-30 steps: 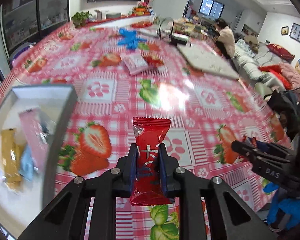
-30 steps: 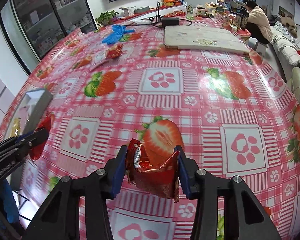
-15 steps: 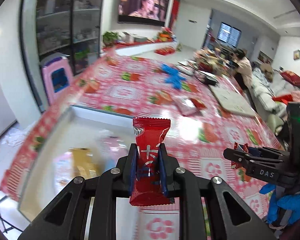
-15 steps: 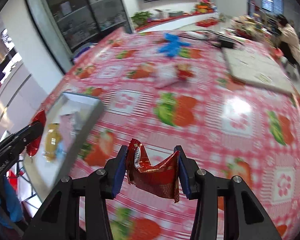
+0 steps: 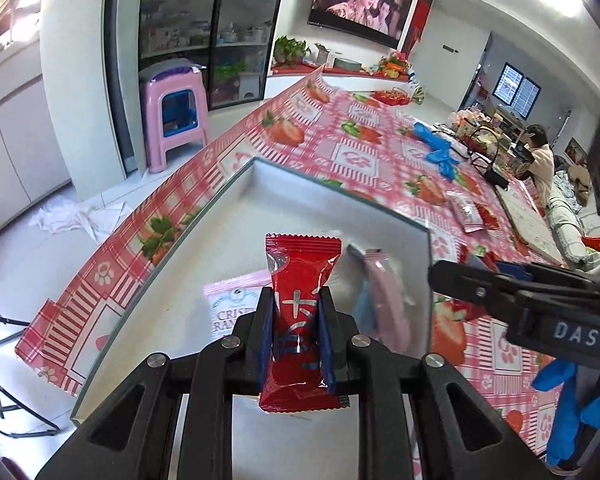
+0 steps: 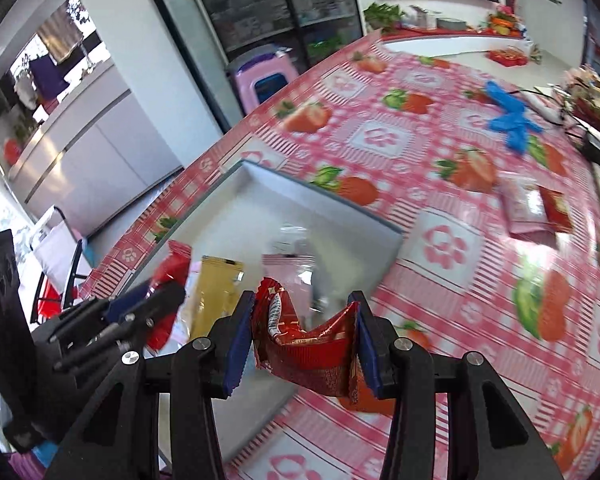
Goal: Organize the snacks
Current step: 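Carry both red packs over the white box, then lower both red packs into the white box and open both tools, then move left tool to the Crispy Cranberry pack while right moves to the red candy pack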
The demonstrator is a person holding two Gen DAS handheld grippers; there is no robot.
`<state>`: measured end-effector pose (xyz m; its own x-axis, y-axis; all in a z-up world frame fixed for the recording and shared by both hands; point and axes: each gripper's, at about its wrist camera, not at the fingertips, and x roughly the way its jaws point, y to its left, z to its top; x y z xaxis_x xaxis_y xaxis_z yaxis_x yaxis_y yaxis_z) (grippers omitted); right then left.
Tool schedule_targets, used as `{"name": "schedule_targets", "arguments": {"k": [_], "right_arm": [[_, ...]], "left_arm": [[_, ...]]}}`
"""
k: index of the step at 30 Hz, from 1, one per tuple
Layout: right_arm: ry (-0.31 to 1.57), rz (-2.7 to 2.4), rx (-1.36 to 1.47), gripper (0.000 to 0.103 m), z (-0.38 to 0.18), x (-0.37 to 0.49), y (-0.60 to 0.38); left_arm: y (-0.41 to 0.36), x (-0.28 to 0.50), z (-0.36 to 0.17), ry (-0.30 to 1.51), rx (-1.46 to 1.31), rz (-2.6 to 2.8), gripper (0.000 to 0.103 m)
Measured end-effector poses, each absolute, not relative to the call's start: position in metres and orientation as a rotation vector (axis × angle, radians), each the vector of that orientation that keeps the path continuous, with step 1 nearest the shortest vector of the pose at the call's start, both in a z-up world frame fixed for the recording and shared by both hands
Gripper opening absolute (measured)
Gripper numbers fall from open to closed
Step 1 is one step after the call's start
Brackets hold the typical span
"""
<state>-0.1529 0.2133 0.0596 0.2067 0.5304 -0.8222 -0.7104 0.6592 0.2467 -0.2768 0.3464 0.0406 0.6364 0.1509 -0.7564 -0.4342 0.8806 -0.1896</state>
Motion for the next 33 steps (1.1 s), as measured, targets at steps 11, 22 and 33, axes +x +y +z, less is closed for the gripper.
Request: {"name": "schedule_targets", "arguments": {"k": [11, 22, 33], "right_arm": [[1.115, 0.927, -0.18, 0.081, 0.062, -0.143, 0.243], [1.023, 0.712, -0.018, 0.085, 0.11, -0.073, 0.147], [1.08, 0.369, 0.072, 0.085, 0.062, 0.027, 0.053]], "left_arm": [[0.351, -0.279, 0.042, 0.831, -0.361, 0.36, 0.069], [0.302, -0.261, 0.112, 0.681, -0.34, 0.22, 0.083], [0.22, -0.223, 0.079, 0.759, -0.292, 0.064, 0.085]]}}
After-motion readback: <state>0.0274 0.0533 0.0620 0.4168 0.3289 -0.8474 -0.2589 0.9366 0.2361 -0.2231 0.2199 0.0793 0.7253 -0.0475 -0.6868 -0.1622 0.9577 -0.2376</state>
